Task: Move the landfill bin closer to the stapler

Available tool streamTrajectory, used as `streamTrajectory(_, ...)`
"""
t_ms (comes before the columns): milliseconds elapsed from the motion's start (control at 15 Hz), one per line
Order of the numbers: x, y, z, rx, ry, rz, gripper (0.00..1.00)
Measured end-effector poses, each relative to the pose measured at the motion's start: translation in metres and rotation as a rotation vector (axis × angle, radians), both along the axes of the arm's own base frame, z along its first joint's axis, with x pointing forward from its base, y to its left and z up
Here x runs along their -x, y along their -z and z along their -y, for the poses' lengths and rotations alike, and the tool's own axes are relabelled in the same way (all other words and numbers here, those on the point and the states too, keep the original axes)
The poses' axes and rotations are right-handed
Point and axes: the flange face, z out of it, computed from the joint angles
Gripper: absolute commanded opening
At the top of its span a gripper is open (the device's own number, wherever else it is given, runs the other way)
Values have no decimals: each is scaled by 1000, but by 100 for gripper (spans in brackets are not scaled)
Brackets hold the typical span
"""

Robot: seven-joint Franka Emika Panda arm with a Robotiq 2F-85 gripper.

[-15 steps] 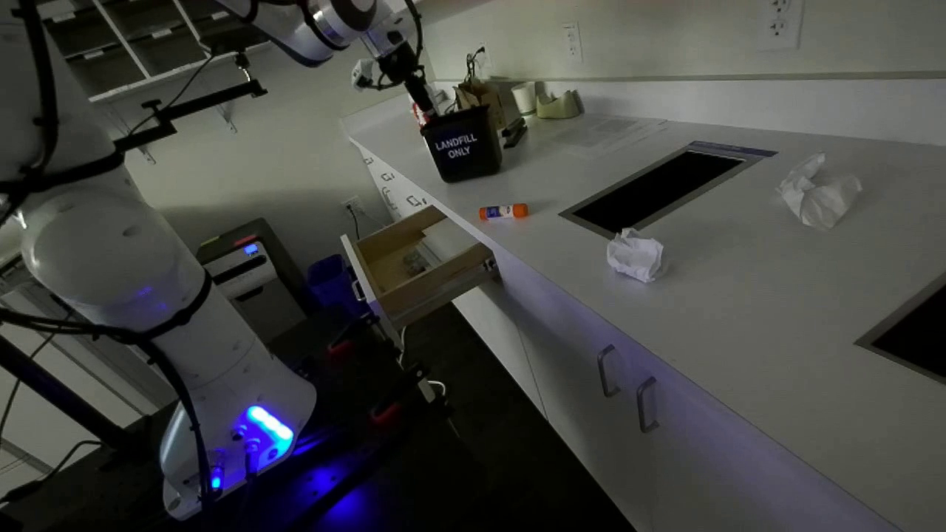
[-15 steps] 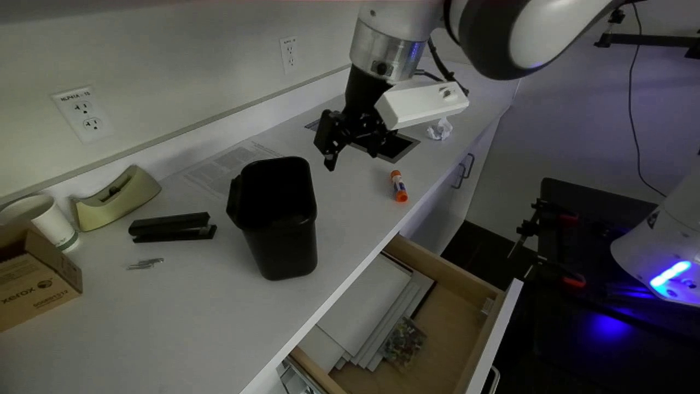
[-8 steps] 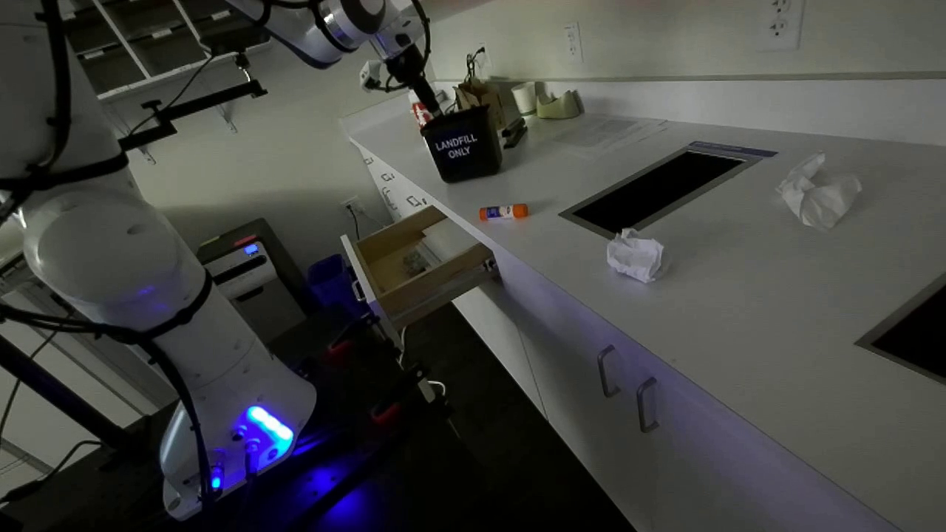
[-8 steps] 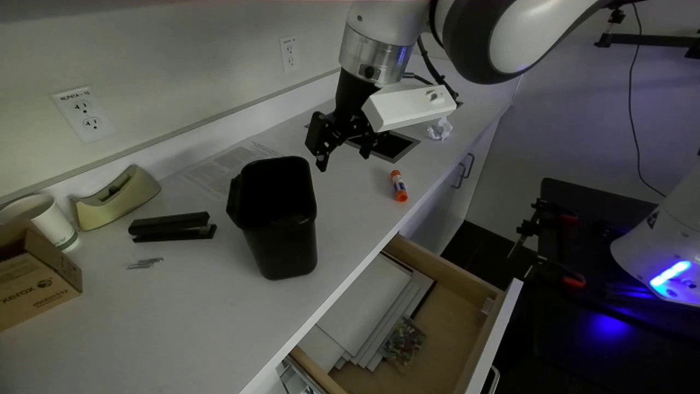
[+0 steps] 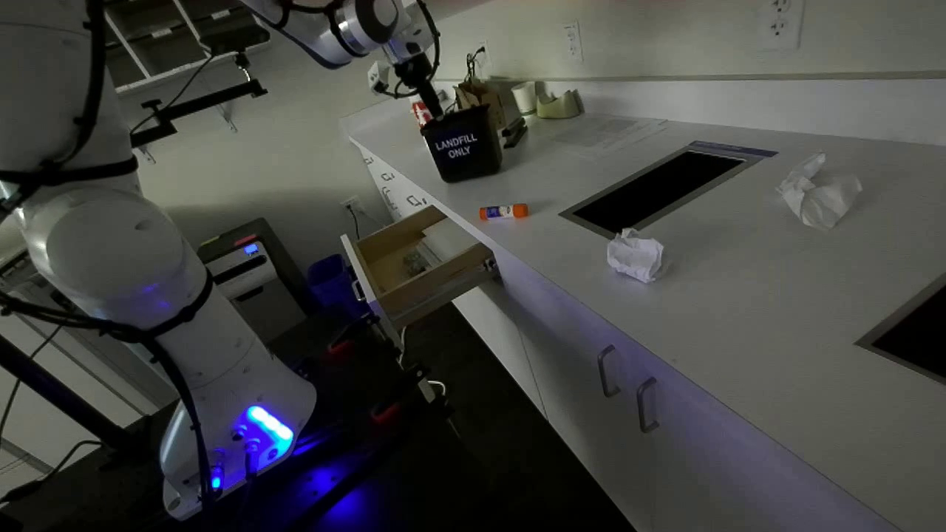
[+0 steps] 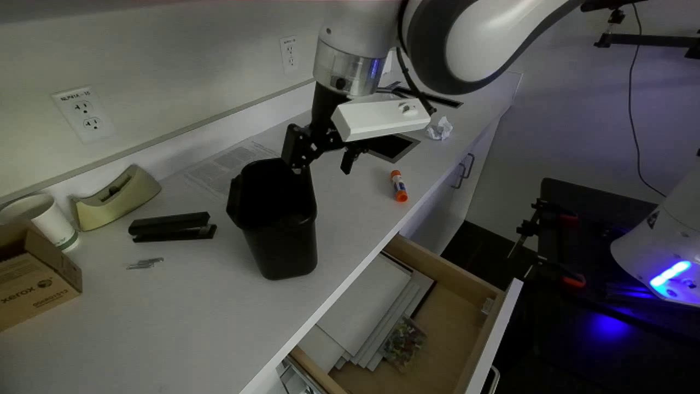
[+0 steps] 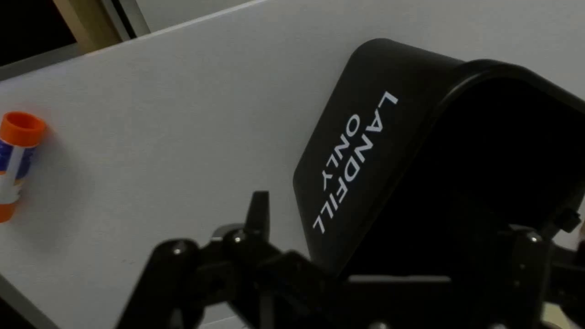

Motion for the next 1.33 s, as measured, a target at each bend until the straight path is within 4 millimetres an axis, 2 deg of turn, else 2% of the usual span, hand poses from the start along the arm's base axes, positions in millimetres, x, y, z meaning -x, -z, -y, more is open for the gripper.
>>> streamTrajectory(67, -7, 7, -2, 0, 4, -4, 100)
streamTrajectory(133, -15, 14, -3, 1, 10, -8, 75)
streamTrajectory(200, -23, 22, -4, 4, 16, -11, 74)
streamTrajectory(467, -49, 42, -6, 14, 32, -14, 42)
streamTrajectory(800, -64, 46, -12, 5, 40, -8, 5)
streamTrajectory(867, -66, 45, -13, 3, 41, -7, 0)
streamTrajectory(1333, -75, 38, -11, 7, 104, 14, 2)
